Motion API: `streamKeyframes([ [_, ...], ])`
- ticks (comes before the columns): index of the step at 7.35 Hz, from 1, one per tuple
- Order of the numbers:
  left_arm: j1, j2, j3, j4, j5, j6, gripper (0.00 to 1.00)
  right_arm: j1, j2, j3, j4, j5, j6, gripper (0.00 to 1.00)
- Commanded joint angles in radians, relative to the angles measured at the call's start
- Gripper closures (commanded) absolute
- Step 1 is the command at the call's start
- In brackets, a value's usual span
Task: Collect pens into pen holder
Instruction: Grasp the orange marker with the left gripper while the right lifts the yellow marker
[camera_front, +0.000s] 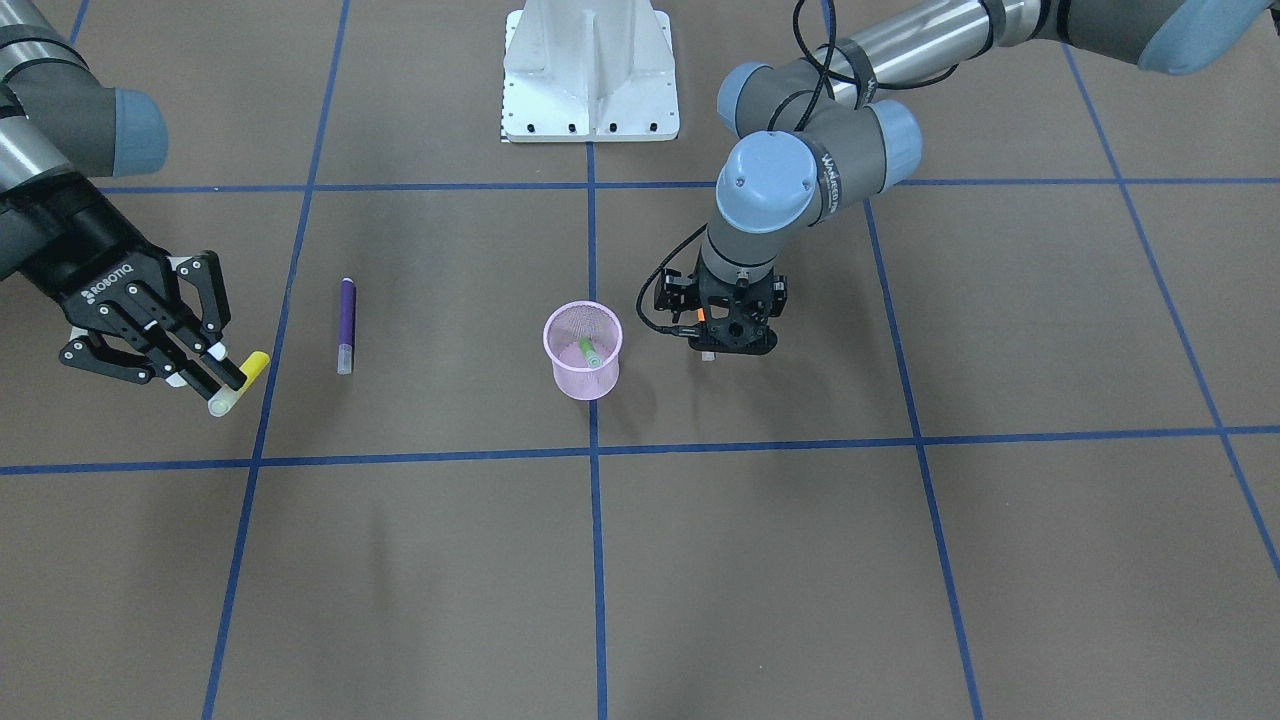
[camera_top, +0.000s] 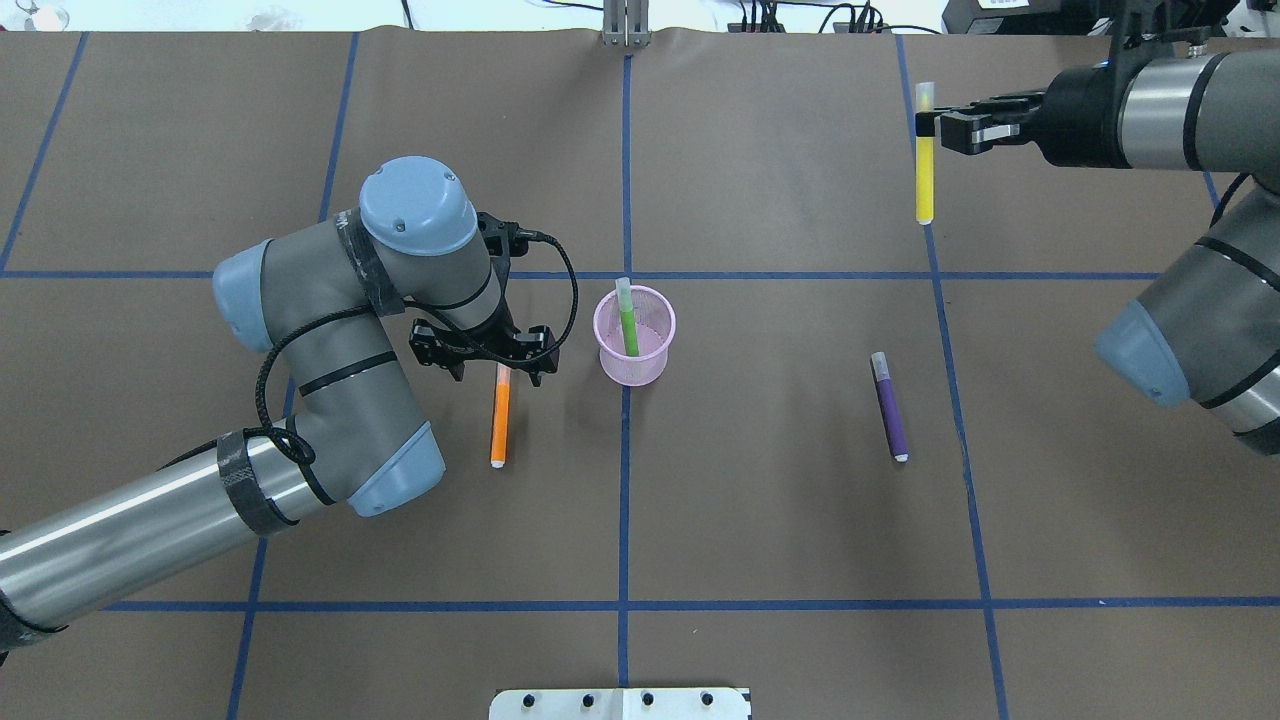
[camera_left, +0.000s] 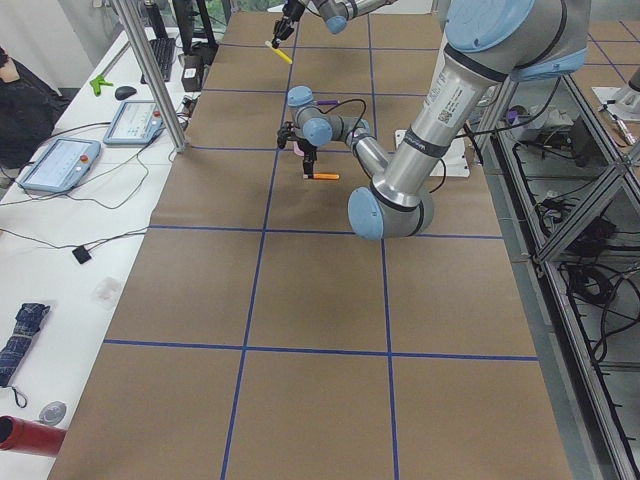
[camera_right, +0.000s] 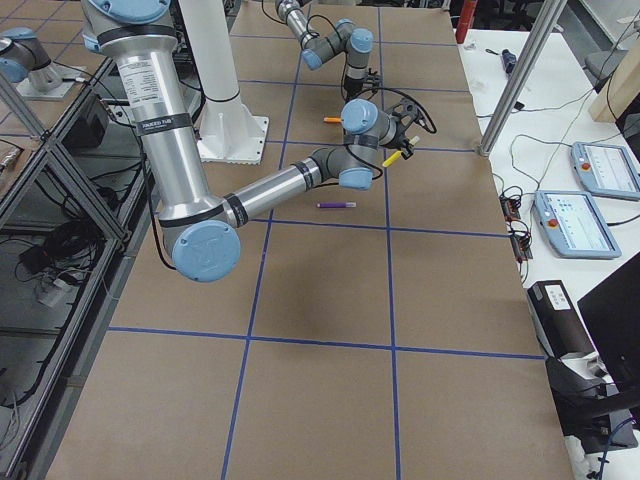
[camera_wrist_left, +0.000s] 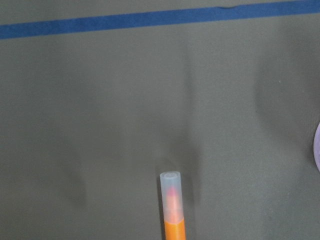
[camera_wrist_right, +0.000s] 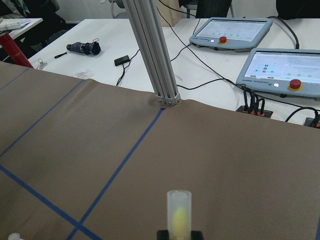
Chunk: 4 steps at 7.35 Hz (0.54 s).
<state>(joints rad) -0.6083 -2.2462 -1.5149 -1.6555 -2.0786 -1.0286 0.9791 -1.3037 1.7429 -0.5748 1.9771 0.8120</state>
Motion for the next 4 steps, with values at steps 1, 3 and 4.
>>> streamKeyframes([
  [1, 0.001, 0.0, 0.008, -0.013, 0.002, -0.004, 0.13, -0.028, 0.004, 0.004, 0.0, -0.02, 0.006, 1.0],
  [3, 0.008, 0.0, 0.021, -0.013, 0.003, -0.005, 0.27, -0.054, 0.03, 0.003, 0.0, -0.023, 0.007, 1.0],
  [4, 0.01, -0.001, 0.028, -0.013, 0.003, -0.007, 0.29, -0.062, 0.037, 0.004, 0.0, -0.023, 0.021, 1.0],
])
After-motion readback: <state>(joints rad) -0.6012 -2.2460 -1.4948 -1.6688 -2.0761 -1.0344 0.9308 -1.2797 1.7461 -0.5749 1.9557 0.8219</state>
